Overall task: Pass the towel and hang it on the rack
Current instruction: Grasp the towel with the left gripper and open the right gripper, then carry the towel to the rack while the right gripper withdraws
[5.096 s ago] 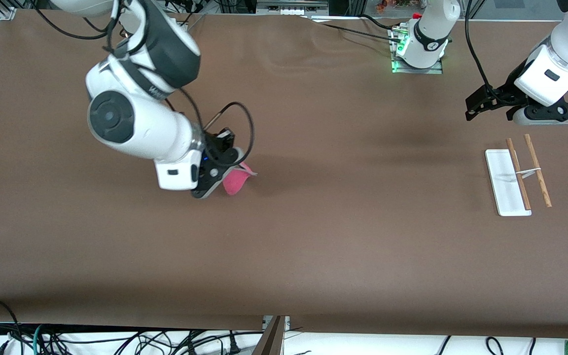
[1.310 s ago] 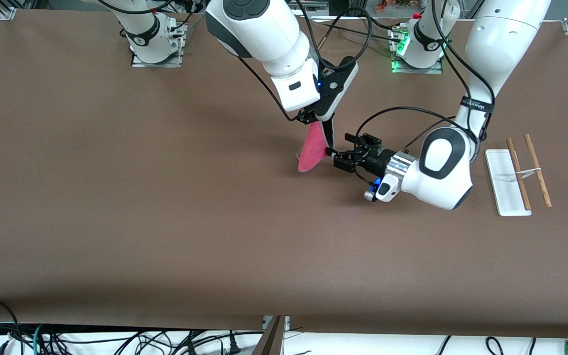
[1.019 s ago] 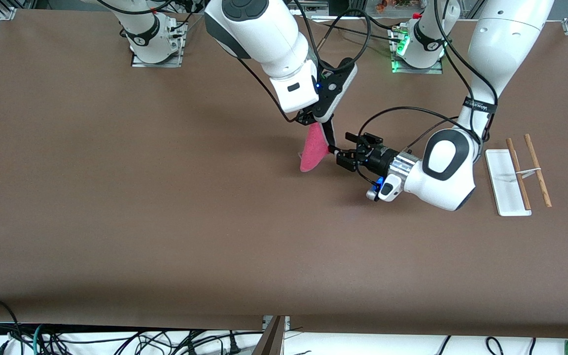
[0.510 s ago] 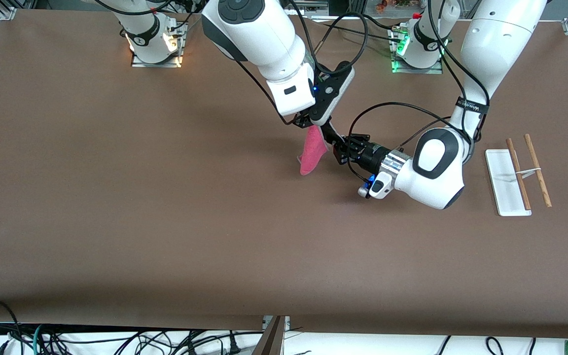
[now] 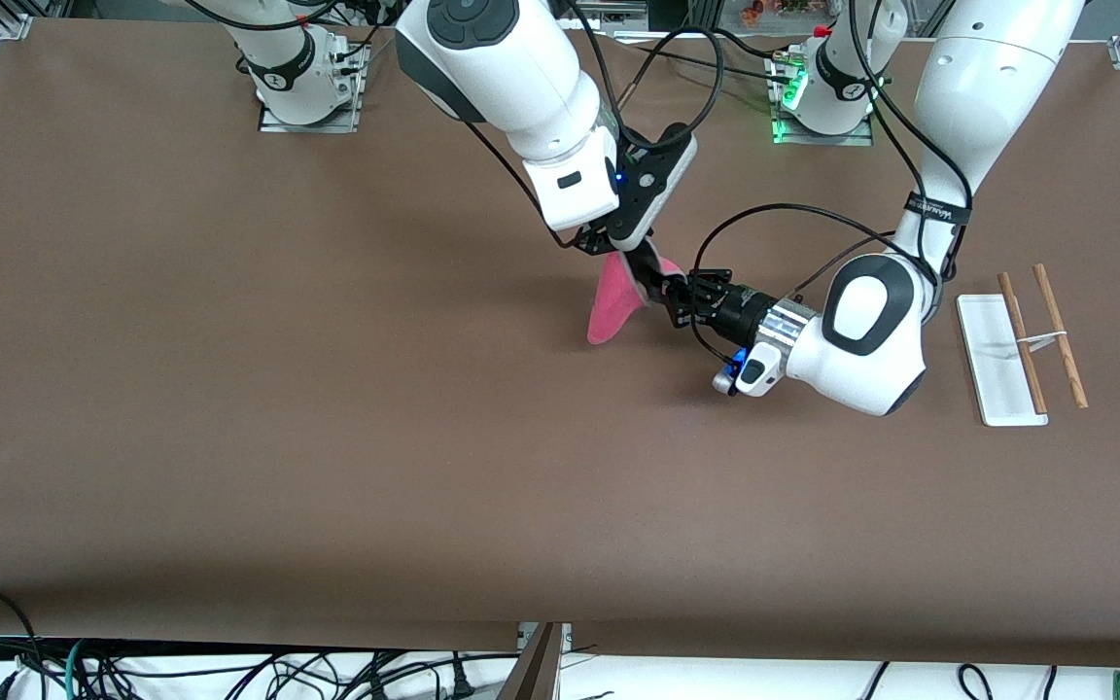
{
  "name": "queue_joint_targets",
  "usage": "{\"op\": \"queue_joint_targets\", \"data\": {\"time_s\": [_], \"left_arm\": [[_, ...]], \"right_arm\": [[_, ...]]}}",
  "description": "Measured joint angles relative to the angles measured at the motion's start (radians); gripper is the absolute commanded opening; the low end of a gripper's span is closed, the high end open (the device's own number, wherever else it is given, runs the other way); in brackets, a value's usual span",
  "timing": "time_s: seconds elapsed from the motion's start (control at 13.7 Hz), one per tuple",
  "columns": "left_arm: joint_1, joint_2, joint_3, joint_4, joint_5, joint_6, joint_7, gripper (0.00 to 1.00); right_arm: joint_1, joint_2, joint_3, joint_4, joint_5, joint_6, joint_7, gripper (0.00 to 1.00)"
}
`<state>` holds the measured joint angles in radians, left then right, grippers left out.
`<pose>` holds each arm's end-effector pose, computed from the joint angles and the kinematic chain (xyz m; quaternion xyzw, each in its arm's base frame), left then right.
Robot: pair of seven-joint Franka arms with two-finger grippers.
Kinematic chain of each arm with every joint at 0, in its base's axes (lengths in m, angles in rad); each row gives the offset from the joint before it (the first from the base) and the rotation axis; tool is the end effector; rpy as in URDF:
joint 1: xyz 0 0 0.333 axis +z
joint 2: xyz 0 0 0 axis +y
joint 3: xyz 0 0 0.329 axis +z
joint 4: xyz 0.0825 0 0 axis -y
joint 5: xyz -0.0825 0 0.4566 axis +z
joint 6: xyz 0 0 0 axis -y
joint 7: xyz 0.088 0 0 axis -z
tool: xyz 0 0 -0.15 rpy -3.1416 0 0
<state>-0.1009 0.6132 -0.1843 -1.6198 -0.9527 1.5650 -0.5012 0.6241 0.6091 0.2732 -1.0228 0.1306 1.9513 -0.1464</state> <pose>0.6286 -0.3000 0.2356 0.7941 0.2311 -0.4506 0.3363 0.5676 0.6253 0.5111 -0.8700 -0.4429 -0.1075 0.1883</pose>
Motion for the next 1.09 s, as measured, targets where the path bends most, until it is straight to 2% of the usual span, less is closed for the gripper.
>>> {"op": "queue_joint_targets", "data": {"time_s": [0.36, 0.73, 0.95, 1.09], "left_arm": [[0.012, -0.002, 0.006, 0.038, 0.014, -0.040, 0.002, 0.00], [0.027, -0.018, 0.012, 0.228, 0.293, -0.189, 0.010, 0.00], [0.038, -0.019, 0.013, 0.310, 0.531, -0.251, 0.100, 0.00], [0.076, -0.023, 0.016, 0.349, 0.631, -0.281, 0.203, 0.00]], "right_arm": [[-0.020, -0.001, -0.012, 0.001, -0.003, -0.001, 0.000, 1.00], [-0.076, -0.018, -0.092, 0.002, -0.008, -0.083, 0.000, 1.00], [-0.176, -0.034, -0.104, 0.004, -0.011, -0.136, 0.000, 1.00], [-0.274, -0.060, -0.111, 0.004, -0.013, -0.162, 0.000, 1.00]]}}
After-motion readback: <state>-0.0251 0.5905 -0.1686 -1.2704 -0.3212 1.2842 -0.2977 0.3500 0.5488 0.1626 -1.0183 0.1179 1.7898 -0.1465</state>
